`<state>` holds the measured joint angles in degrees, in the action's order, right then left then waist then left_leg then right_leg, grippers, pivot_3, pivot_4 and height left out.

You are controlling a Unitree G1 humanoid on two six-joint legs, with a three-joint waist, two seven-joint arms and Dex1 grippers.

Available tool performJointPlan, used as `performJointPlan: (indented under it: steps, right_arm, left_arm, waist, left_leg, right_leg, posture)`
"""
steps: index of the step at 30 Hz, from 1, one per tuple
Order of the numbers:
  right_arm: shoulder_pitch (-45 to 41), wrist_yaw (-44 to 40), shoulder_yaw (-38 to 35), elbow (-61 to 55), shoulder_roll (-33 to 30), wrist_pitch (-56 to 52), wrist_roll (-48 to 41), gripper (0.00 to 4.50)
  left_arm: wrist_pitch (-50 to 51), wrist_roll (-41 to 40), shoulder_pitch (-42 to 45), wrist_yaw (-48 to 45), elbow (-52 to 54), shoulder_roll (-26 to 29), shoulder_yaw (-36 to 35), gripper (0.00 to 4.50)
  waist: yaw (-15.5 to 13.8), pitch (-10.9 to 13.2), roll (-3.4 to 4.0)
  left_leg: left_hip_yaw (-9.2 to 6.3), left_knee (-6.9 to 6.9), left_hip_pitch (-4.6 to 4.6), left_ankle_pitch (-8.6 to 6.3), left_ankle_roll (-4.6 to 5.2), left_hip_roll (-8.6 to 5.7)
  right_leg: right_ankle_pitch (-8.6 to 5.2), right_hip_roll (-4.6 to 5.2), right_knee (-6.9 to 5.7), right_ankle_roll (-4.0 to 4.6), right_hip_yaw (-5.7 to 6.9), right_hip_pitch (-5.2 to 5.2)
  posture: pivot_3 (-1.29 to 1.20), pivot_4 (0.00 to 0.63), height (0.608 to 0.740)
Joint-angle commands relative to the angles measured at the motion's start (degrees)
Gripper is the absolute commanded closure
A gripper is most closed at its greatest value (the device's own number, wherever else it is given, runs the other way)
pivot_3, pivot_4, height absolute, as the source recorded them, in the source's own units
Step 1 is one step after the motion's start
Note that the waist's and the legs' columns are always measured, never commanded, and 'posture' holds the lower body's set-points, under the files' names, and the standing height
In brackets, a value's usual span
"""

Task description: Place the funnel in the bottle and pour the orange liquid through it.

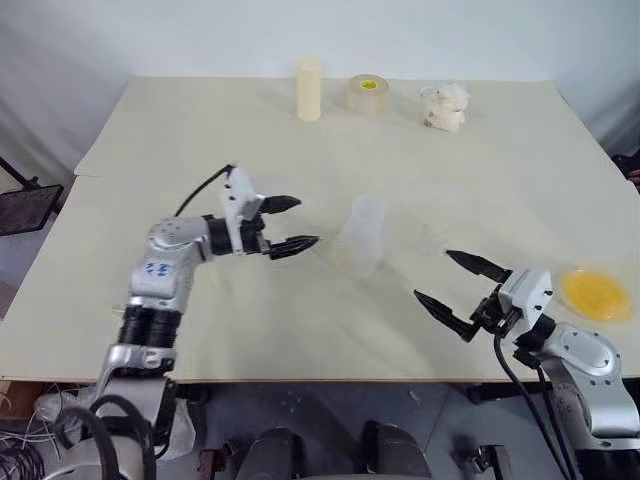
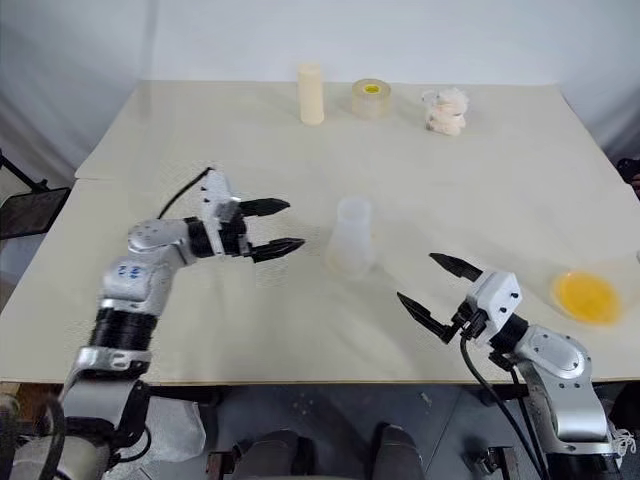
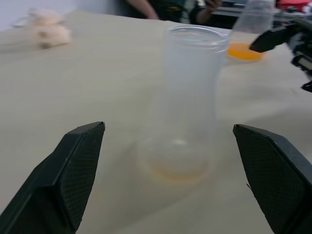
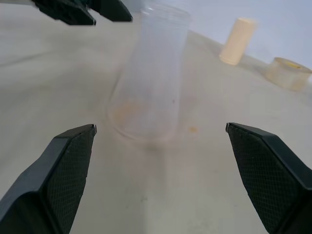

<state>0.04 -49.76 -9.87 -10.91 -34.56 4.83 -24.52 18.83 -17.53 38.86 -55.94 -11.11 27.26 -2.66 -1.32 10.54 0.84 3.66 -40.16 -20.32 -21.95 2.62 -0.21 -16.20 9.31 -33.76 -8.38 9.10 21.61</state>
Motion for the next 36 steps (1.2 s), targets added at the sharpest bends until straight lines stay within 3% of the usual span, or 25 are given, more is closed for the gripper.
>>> performJointPlan:
  steps: [1,10,13,17,23,29,36]
  right_arm:
    - [-1.7,-4.5,-0.4,0.4,-1.8,-1.1,-2.9,0.0]
    - [-9.0,-13.9,3.0,6.3,-2.2,-4.6,-5.0,0.0]
    - [-11.7,-15.7,3.8,8.7,-1.7,-4.7,-4.8,0.0]
    - [-16.3,-19.6,6.1,13.6,-0.5,-4.9,-4.6,0.0]
    - [-19.0,-22.2,7.5,16.5,0.5,-4.8,-4.3,0.0]
    - [-20.9,-23.2,8.3,17.9,2.0,-4.8,-3.6,0.0]
    - [-20.8,-22.7,8.5,17.8,2.8,-4.5,-3.3,0.0]
  left_arm:
    - [5.5,-3.4,-7.0,6.1,13.1,3.4,-7.8,0.02]
    - [13.4,-10.7,-32.8,16.0,34.9,6.4,-28.5,0.02]
    - [12.6,-12.6,-39.7,18.2,39.3,4.8,-34.1,0.02]
    - [9.3,-14.1,-57.1,19.2,45.2,-1.0,-48.4,0.02]
    - [3.2,-15.7,-69.9,17.7,43.3,-5.1,-57.2,0.02]
    - [-1.1,-12.3,-72.0,20.1,41.9,-5.8,-54.8,0.02]
    - [1.3,-2.9,-66.4,26.9,41.8,1.7,-44.9,0.02]
  waist:
    - [0.1,0.0,0.0]
    - [-0.1,0.0,0.0]
    - [-0.2,0.0,0.0]
    - [0.9,0.0,-0.03]
    - [0.4,0.0,-0.09]
    - [-0.1,0.0,-0.09]
    - [0.1,0.0,-0.09]
  left_leg:
    - [-0.01,0.0,0.0,0.0,0.0,0.01]
    - [-0.13,0.0,0.05,-0.01,-0.02,0.03]
    - [-0.23,-0.06,0.04,-0.01,-0.02,-0.03]
    - [-0.16,0.01,0.09,-0.05,-0.08,-0.02]
    - [-0.18,-0.03,0.03,-0.06,-0.1,0.03]
    - [-0.17,-0.08,0.03,-0.08,-0.09,0.0]
    - [-0.14,-0.07,0.04,-0.08,-0.09,0.0]
  right_leg:
    - [0.0,0.0,0.01,0.0,0.0,0.0]
    - [0.0,0.04,-0.01,0.01,-0.04,-0.05]
    - [0.0,0.11,-0.01,0.01,-0.08,-0.12]
    - [-0.01,0.1,0.09,0.01,-0.11,-0.13]
    - [-0.03,0.05,0.17,0.05,-0.05,-0.14]
    - [-0.04,0.11,0.16,0.08,-0.12,-0.13]
    - [-0.04,0.1,0.06,0.08,-0.11,-0.1]
  posture:
    - [0.0,0.15,0.74]
    - [0.0,0.15,0.74]
    - [0.0,0.15,0.74]
    - [0.0,0.15,0.74]
    - [0.0,0.15,0.74]
    - [0.0,0.15,0.74]
    - [0.0,0.15,0.74]
